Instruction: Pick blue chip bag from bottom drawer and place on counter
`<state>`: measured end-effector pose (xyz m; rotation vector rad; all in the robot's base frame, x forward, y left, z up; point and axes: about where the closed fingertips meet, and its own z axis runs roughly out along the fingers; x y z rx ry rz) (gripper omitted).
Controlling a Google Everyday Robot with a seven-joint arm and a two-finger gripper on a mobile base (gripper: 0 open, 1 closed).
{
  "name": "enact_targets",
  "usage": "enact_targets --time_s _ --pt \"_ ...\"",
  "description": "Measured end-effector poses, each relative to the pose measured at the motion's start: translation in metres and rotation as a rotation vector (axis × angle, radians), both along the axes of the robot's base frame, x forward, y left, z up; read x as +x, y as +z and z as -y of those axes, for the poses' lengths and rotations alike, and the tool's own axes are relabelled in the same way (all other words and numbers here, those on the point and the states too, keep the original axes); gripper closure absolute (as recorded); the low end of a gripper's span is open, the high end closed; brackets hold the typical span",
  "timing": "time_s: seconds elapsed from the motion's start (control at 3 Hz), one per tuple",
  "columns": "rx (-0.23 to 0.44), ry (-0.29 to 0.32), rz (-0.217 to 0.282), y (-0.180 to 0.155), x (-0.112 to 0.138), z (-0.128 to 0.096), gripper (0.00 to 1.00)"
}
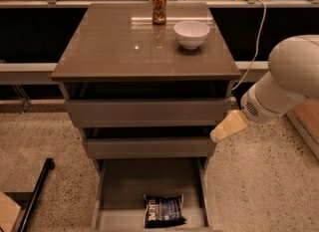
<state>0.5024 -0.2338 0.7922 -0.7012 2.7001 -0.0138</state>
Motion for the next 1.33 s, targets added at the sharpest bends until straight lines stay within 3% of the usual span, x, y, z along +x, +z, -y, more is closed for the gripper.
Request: enact_targets --time_s 0.33,1.0,1.33 --pt "0.092 -0.052 -0.053 -0.040 0.002 -0.023 0.00" --pt "0.156 -0.177 -0.139 -0.143 0.011 -0.067 0.00" --pt "0.175 -0.256 -0.220 -0.207 0.007 -0.085 0.00"
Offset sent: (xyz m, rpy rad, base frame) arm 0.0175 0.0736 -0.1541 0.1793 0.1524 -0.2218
